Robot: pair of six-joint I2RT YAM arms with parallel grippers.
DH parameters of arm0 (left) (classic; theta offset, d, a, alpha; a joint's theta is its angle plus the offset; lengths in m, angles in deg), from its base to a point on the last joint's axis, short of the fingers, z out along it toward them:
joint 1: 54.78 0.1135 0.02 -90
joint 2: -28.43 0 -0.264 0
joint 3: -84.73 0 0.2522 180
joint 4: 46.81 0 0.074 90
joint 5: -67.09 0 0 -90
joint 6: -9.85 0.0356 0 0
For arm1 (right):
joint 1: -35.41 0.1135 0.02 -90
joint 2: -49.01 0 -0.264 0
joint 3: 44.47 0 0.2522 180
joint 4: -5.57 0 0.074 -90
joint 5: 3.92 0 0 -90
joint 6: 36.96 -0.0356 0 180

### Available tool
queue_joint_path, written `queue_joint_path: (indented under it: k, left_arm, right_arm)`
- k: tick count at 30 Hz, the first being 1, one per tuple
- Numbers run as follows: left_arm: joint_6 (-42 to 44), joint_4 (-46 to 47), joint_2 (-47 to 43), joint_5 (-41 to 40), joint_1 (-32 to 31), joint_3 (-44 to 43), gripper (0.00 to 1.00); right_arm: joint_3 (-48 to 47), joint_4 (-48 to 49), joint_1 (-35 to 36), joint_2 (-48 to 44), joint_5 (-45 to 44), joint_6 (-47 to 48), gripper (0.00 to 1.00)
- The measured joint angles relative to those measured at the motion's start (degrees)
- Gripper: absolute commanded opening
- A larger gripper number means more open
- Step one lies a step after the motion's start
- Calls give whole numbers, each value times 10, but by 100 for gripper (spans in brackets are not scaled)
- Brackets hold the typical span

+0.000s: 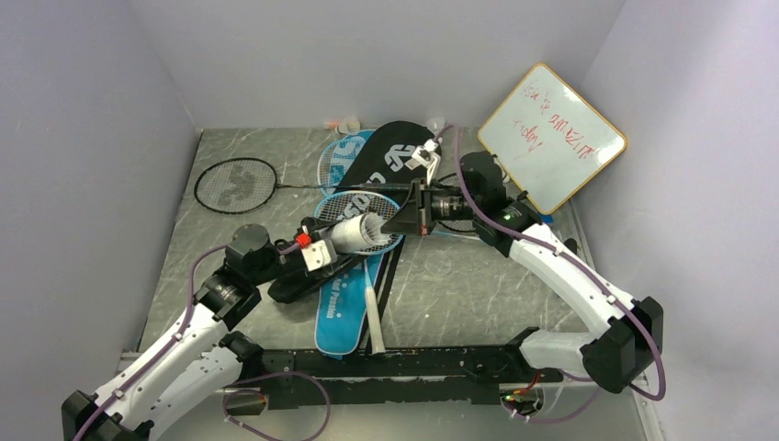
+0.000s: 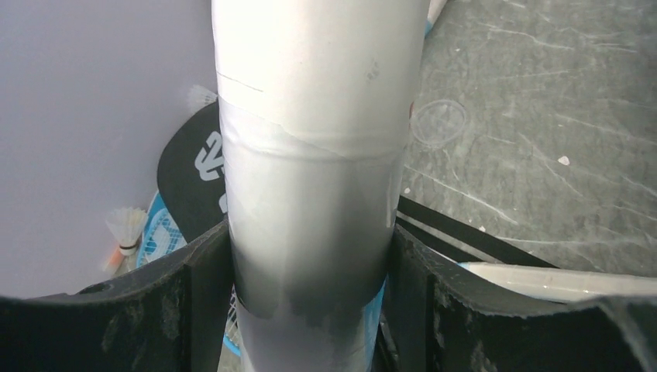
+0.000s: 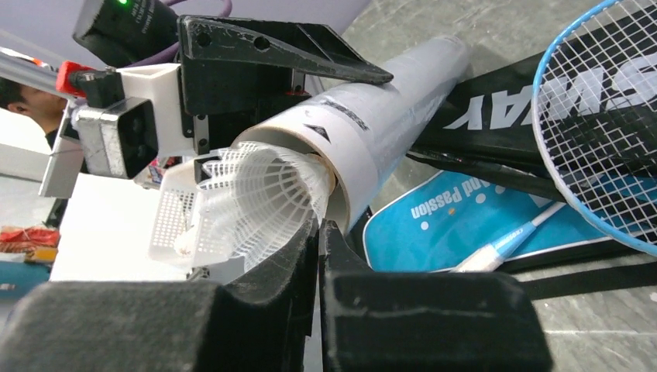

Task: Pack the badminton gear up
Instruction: Place the shuttlecock at the shuttle tube.

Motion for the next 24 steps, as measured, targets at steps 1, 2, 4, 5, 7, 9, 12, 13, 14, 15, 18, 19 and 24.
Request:
queue_joint_path:
  k: [1, 2, 4, 5, 7, 9, 12, 13, 14, 15, 18, 19, 24]
  left_arm:
    - [1, -1, 0, 2, 0, 0, 53]
    - [1, -3, 1, 6, 0, 0, 53]
    - [2, -6, 3, 10, 0, 0, 53]
    - [2, -8, 3, 11, 1, 0, 53]
    - [1, -8, 4, 13, 1, 0, 53]
    - [1, -8, 4, 14, 2, 0, 53]
    - [1, -8, 5, 15, 2, 1, 53]
    - [1, -8, 5, 15, 2, 1, 53]
    - [0, -7, 4, 15, 2, 2, 53]
    - [0, -7, 4, 15, 2, 2, 53]
    - [-2, -7, 1, 15, 2, 7, 53]
    - [-2, -7, 1, 15, 2, 7, 53]
    - [-2, -8, 1, 14, 2, 7, 52]
  right_arm:
    - [-1, 0, 9, 7, -4, 4, 17]
    - [-1, 0, 15, 11, -8, 4, 22]
    - [-1, 2, 22, 15, -13, 6, 32]
    - [-1, 2, 23, 16, -16, 8, 35]
    - [-1, 5, 23, 16, -19, 10, 41]
    - [-1, 7, 24, 16, -21, 14, 44]
    - [-1, 5, 26, 17, -27, 22, 46]
    - [-2, 4, 27, 18, -32, 27, 46]
    - [-2, 2, 29, 19, -36, 31, 46]
    - [-2, -1, 30, 21, -42, 36, 45]
    - [-2, -14, 33, 23, -62, 51, 37]
    - [-2, -18, 33, 23, -67, 56, 34]
    - [-8, -36, 33, 20, -92, 70, 44]
